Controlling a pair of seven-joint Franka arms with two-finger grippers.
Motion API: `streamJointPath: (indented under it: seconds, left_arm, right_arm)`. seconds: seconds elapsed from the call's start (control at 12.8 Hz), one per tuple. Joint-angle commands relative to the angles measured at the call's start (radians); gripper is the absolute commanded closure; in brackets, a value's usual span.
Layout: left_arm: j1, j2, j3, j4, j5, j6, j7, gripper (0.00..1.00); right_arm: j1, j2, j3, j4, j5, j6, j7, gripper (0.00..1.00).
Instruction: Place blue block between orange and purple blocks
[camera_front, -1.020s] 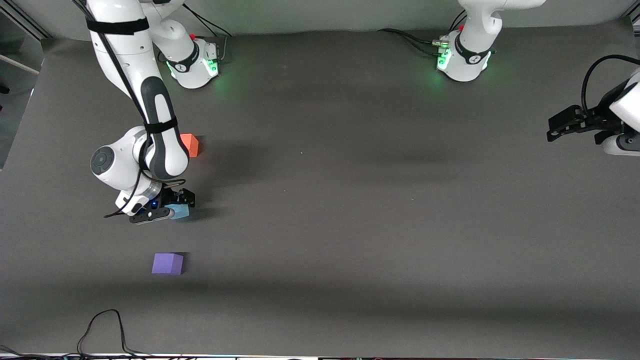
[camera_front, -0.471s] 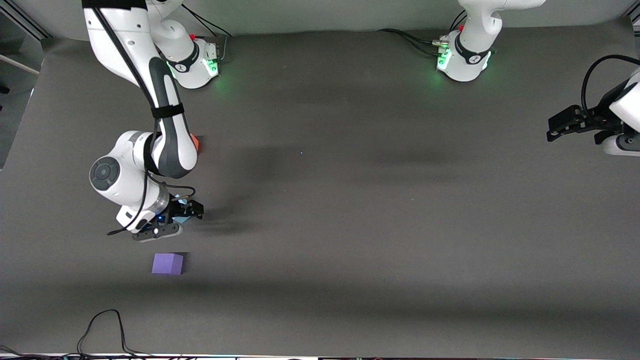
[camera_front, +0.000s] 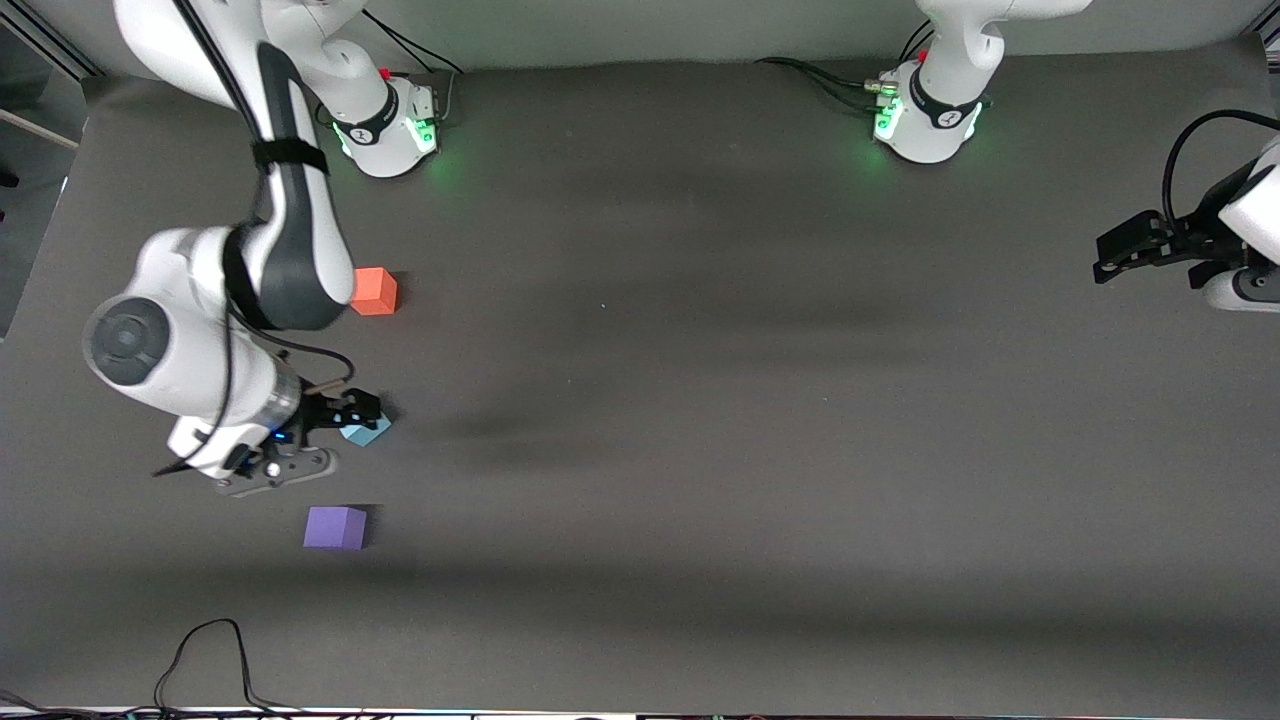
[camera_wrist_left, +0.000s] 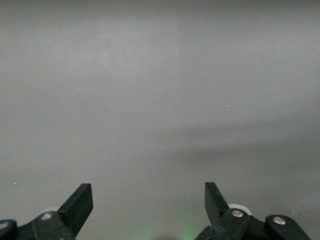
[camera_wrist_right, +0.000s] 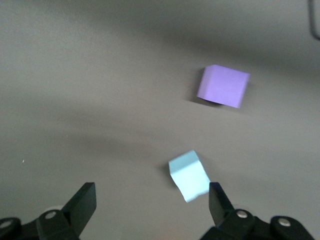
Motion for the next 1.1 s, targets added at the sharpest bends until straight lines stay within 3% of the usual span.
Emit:
streamJointPath:
  seconds: [0.0, 0.16, 0.39, 0.78, 0.86, 1.02]
  left_arm:
    - [0.009, -0.018, -0.009, -0.012, -0.011, -0.003, -0.014, 0.00]
    - [0.009, -0.018, -0.009, -0.012, -0.011, -0.003, -0.014, 0.00]
    - [0.007, -0.018, -0.009, -0.012, -0.011, -0.001, -0.014, 0.00]
    - [0.007, -0.018, -0.009, -0.012, -0.011, 0.000, -0.013, 0.00]
    - [0.007, -0.018, -0.009, -0.012, -0.011, -0.001, -0.013, 0.00]
    - [0.006, -0.018, -0.009, -0.012, -0.011, 0.000, -0.013, 0.00]
  right_arm:
    - [-0.112, -0.134, 0.120, 0.012, -0.110, -0.072, 0.034, 0.00]
    - [-0.209, -0.202, 0.243, 0.009, -0.184, -0.115, 0.033, 0.00]
    - [-0.313, -0.271, 0.353, 0.004, -0.195, -0.167, 0.036, 0.00]
    - [-0.683, -0.380, 0.749, -0.020, -0.262, -0.299, 0.184, 0.00]
    - [-0.737, -0.398, 0.792, -0.025, -0.262, -0.302, 0.187, 0.00]
    - [-0.789, -0.409, 0.812, -0.025, -0.262, -0.340, 0.184, 0.00]
